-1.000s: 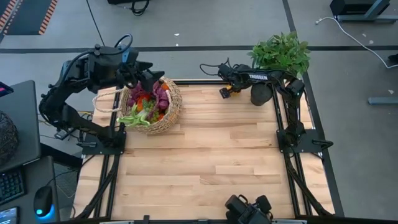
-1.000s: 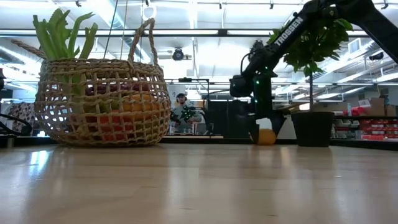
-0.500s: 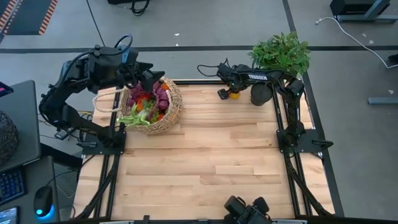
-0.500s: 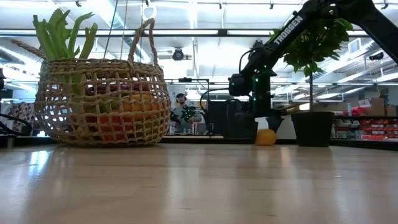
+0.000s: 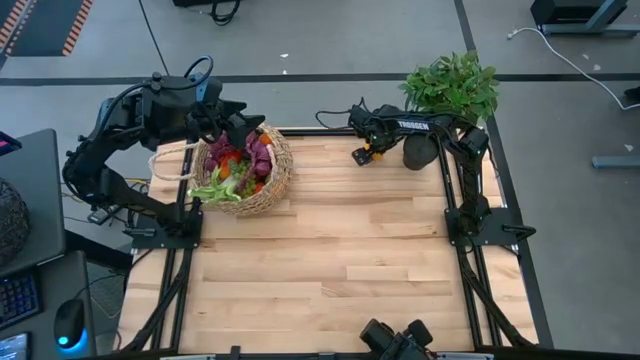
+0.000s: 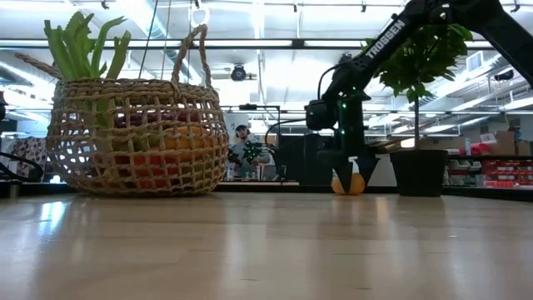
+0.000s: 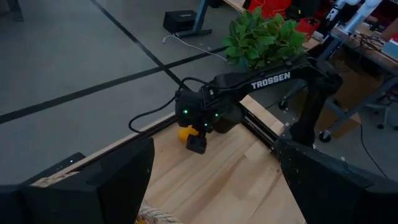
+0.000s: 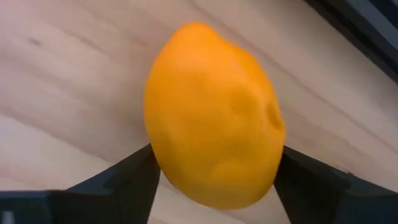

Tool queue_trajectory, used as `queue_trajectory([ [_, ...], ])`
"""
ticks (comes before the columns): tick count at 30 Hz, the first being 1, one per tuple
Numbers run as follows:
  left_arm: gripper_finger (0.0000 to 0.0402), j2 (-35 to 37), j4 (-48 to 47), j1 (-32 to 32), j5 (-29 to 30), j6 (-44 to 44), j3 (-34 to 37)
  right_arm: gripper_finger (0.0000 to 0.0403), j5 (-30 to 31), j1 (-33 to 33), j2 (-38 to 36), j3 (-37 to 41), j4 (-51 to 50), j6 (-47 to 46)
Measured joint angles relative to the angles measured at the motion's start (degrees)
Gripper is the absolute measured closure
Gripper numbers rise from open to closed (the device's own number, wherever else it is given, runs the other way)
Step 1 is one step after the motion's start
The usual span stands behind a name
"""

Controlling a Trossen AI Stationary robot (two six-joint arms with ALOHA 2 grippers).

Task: Build produce basket
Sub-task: Put the yellow lemon into the brown basket

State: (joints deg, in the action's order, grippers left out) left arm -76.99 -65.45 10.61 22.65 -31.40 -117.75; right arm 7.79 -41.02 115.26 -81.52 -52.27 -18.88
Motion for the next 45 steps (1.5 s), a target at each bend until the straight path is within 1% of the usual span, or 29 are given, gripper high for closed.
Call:
queue_trajectory([
  [5, 0.0056, 0.0, 0.0, 0.0, 0.0, -0.07, 0.0, 0.0151, 0.52, 1.01, 0.0, 0.0, 0.84, 2.38],
  [8, 0.0056, 0.0, 0.0, 0.0, 0.0, -0.07, 0.0, 0.0164, 0.07, 1.16, 0.0, -0.02, 2.16, 2.58],
  [14, 0.0056, 0.0, 0.0, 0.0, -0.02, -0.09, 0.0, 0.0166, -0.42, 1.2, -0.05, -0.02, 2.73, 2.59],
  [17, 0.0056, 0.0, 0.01, 0.02, -0.01, -0.04, 0.0, 0.0166, -3.16, 1.38, -0.94, -0.02, 2.46, 2.59],
  [21, 0.0056, 0.0, 0.09, 0.16, 0.0, -0.02, 0.0, 0.0166, -7.51, 2.72, -4.11, -0.02, 2.27, 2.59],
  [25, 0.0056, 0.0, 1.45, 0.2, 0.04, -1.08, 0.0, 0.0166, -10.52, 4.65, -9.6, -0.02, 3.51, 2.57],
  [27, 0.0056, 0.0, 2.15, 0.2, 0.91, -1.96, 0.0, 0.0166, -12.43, 5.84, -12.64, -0.02, 6.13, 2.36],
  [31, 0.0062, 0.02, 2.36, 0.2, 5.82, -1.95, 0.0, 0.0166, -14.49, 9.13, -18.78, -0.02, 14.23, 0.89],
  [36, 0.0081, 0.02, 2.54, 0.2, 7.33, 1.38, 0.0, 0.0166, -15.15, 13.75, -24.18, -0.04, 25.27, 0.05],
  [38, 0.0088, 0.02, 2.54, 0.2, 7.44, 2.78, 0.0, 0.0166, -15.13, 15.55, -25.2, -0.04, 29.12, -1.8],
  [41, 0.0096, 0.02, 2.54, 0.2, 9.43, 4.0, 0.0, 0.0166, -14.97, 18.24, -25.49, -0.07, 34.23, -4.24],
  [45, 0.0098, 0.02, 2.56, 0.2, 10.78, 5.15, 0.0, 0.0166, -12.69, 21.57, -24.51, -0.09, 39.74, -5.25],
])
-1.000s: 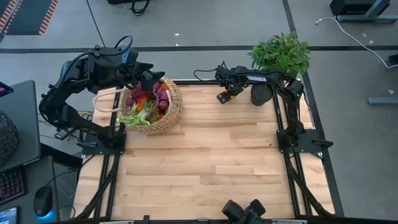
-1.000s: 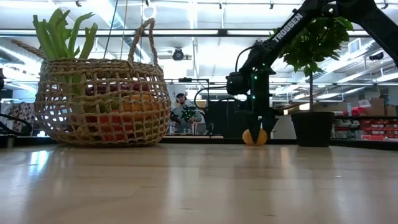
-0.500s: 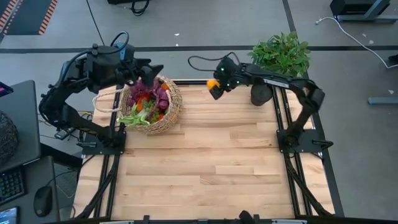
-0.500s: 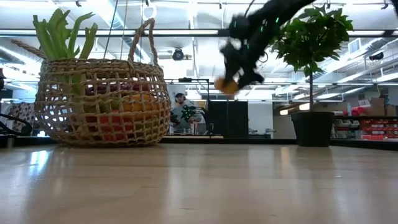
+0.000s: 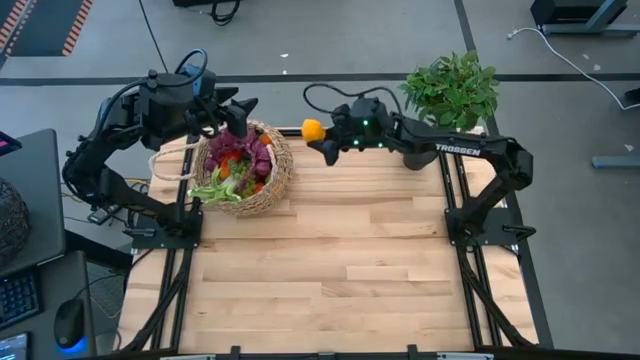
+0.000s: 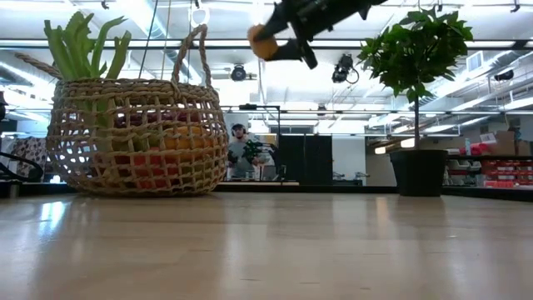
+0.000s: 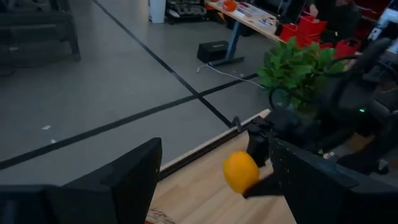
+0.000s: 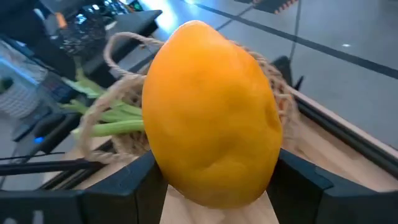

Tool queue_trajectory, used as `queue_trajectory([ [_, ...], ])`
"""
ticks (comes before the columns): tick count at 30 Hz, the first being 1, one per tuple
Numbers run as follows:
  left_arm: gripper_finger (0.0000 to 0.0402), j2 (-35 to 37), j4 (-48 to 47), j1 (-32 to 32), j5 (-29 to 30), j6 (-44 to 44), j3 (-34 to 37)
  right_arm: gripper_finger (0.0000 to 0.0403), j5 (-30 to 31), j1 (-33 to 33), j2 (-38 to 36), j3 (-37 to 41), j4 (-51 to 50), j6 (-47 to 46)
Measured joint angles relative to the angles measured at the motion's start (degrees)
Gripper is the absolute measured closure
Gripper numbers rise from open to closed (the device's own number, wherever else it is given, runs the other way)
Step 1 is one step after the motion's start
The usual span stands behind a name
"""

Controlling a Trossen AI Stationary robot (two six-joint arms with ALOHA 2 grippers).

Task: Build produce basket
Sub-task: Put the yellow lemon into the brown basket

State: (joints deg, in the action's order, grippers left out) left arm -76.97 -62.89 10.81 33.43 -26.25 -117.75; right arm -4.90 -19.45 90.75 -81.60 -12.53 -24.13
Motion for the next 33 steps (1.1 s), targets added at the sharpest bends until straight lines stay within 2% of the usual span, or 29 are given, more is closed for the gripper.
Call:
queue_trajectory([
  [8, 0.0097, 1.22, 0.04, 0.0, -0.22, 1.41, -0.07, 0.0167, 3.44, 3.54, 0.29, -2.39, 2.16, 1.4],
  [15, 0.0099, 1.75, -2.35, 0.0, -0.29, 1.15, -0.09, 0.0167, 3.95, 5.09, 5.69, -14.69, -1.25, 5.53],
  [24, 0.0099, 1.55, -2.6, 1.31, -4.77, -7.38, -0.07, 0.0166, 2.27, 7.48, 14.68, -32.27, -6.96, 7.96],
  [28, 0.0096, 1.54, -2.65, 2.32, -5.27, -10.99, -0.07, 0.0166, 2.27, 8.65, 17.67, -37.11, -6.57, 8.47],
  [33, 0.009, 1.08, -2.52, 2.29, -10.32, -13.5, -0.05, 0.0166, 1.87, 9.77, 21.07, -39.15, -6.37, 7.72],
])
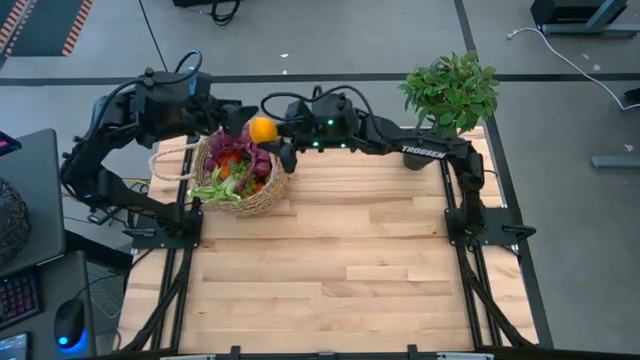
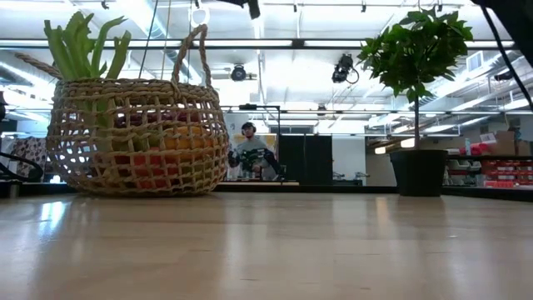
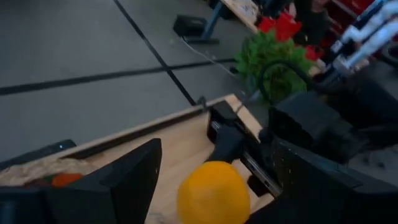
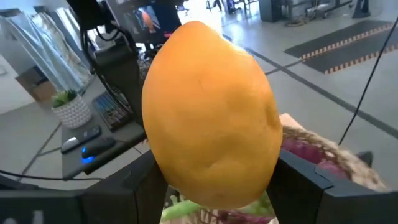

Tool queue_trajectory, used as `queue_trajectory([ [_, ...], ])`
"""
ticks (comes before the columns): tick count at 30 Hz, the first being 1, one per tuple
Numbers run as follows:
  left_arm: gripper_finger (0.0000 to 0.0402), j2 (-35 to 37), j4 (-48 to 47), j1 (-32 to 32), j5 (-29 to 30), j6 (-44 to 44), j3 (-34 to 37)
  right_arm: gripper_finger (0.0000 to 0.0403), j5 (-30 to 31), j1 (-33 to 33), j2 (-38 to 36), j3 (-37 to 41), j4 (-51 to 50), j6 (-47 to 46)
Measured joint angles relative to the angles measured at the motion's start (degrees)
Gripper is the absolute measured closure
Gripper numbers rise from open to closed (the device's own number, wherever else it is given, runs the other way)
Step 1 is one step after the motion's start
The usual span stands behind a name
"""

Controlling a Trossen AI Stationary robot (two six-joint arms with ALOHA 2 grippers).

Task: Build produce basket
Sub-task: Put the yellow lemon into the brown basket

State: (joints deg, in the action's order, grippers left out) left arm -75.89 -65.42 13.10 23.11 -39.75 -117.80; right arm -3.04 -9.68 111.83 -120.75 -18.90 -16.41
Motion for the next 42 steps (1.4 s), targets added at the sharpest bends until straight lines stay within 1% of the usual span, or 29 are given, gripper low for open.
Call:
queue_trajectory([
  [6, 0.0089, -0.6, -1.71, -0.1, -2.52, -0.31, 0.05, 0.0166, -0.85, 0.4, 0.74, -0.07, 0.38, -1.84],
  [10, 0.0089, -2.61, -3.33, -0.51, -2.63, -0.98, 0.02, 0.0166, 0.13, 0.26, 0.7, -0.08, 2.3, -1.54],
  [14, 0.0089, -5.54, -1.88, -0.87, -2.84, -1.67, 0.07, 0.0165, -2.48, -0.46, 0.66, -0.13, 5.75, -1.56],
  [17, 0.0089, -7.6, -2.87, -1.16, -2.61, -2.63, 0.05, 0.0165, -3.23, -0.9, 0.66, -0.1, 5.12, -1.51],
  [20, 0.009, -9.3, -3.98, -1.16, -2.87, -4.76, 0.05, 0.0165, -5.76, -1.46, 0.66, -0.1, 4.21, -0.58],
  [26, 0.0092, -9.38, -4.71, -1.18, -3.46, -6.2, 0.05, 0.0165, -9.1, -2.37, 0.66, -0.1, 2.93, -0.23],
  [31, 0.0116, -8.86, -4.94, -2.05, -3.47, -7.45, 0.05, 0.0165, -10.65, -2.96, 0.66, -0.1, 2.99, 1.89],
  [37, 0.0172, -8.22, -4.79, -3.2, -3.91, -7.55, 0.09, 0.0165, -11.23, -3.63, 0.57, -0.1, 3.12, 3.21],
  [42, 0.0177, -7.35, -4.64, -2.62, -4.82, -7.56, 0.18, 0.0165, -11.43, -3.59, 0.57, -0.13, 3.7, 3.22],
])
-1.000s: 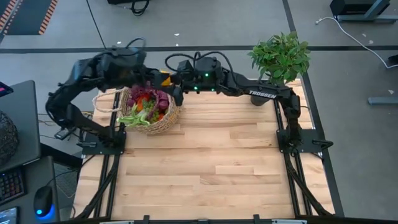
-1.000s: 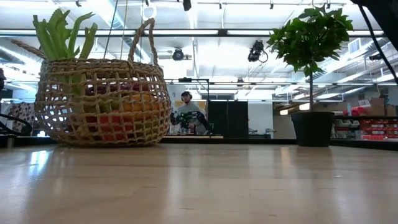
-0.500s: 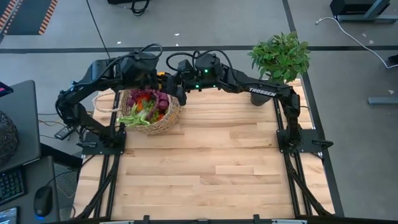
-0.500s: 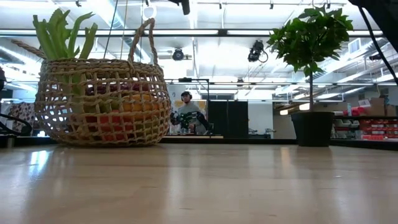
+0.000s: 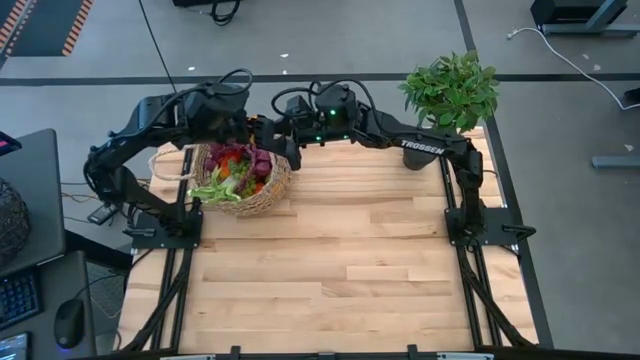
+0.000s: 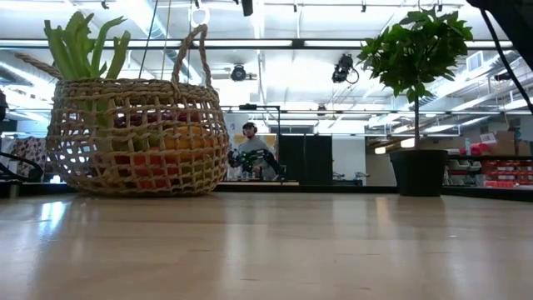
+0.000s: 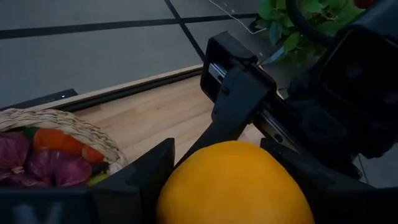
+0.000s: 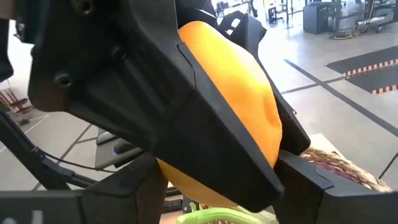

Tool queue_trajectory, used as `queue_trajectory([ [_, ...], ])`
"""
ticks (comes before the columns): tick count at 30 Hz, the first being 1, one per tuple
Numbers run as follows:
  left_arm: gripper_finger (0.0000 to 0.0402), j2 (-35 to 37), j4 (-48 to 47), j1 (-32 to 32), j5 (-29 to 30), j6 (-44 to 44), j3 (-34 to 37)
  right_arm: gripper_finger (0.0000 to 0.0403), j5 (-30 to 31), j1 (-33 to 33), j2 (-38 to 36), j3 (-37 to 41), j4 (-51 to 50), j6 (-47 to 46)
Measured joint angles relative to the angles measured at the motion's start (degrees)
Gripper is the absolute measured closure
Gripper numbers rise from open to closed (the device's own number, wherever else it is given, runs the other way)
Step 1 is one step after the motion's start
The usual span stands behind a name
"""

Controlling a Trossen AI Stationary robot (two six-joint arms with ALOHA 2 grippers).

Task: Build produce basket
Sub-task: Put the yellow lemon into the brown basket

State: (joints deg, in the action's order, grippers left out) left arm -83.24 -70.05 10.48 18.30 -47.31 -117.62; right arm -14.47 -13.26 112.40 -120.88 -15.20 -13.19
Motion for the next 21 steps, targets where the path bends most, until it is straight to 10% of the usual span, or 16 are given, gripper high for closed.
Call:
queue_trajectory([
  [11, 0.0176, 1.67, -1.1, 1.46, -1.85, 4.57, 0.0, 0.0158, 0.23, 0.2, 0.11, -0.04, 1.0, 0.78],
  [21, 0.0173, 5.2, -9.18, 5.13, -1.8, 8.5, -0.2, 0.0072, 0.82, -0.47, -0.02, 0.09, -7.88, -1.02],
])
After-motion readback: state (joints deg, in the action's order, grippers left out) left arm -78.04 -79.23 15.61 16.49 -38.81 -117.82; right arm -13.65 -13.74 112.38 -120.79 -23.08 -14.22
